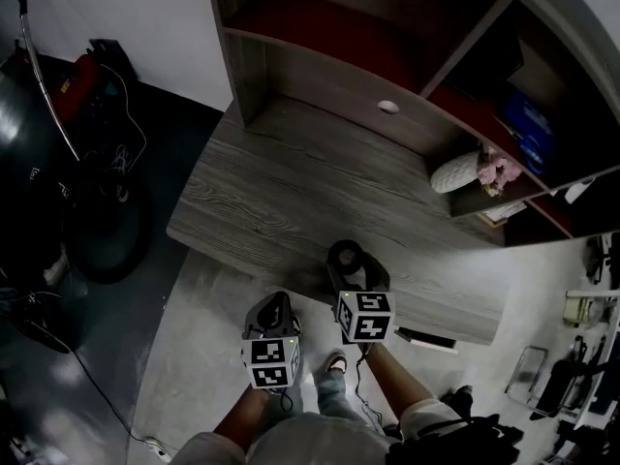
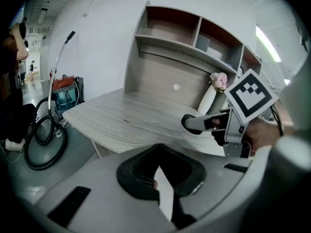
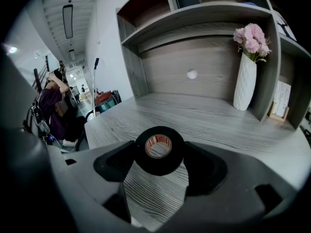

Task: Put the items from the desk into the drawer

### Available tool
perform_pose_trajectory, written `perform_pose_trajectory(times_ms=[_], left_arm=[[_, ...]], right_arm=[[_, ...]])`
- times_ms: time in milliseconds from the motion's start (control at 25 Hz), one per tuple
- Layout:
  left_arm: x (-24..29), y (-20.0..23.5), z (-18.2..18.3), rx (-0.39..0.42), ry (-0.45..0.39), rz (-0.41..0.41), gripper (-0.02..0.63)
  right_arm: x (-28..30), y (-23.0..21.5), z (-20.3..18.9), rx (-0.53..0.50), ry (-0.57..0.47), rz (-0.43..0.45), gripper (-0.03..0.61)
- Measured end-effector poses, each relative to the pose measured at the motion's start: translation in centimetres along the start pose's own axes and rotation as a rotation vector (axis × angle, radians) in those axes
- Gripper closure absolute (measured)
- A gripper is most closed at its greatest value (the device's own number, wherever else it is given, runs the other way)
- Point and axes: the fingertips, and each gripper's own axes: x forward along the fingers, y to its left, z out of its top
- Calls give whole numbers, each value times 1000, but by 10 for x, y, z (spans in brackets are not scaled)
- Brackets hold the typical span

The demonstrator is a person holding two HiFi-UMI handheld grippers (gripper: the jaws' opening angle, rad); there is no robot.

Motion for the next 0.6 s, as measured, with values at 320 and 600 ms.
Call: perform_pose_trajectory(times_ms=[320,600], left_arm=[[-7,-48,9,46,-29,-72,606],[-14,-90,-1,66,-15,-142,606]], right_arm=[[-42,-30,-3,32,-29,-56,273],[-84,-62,-13,68,-45,-118,273]])
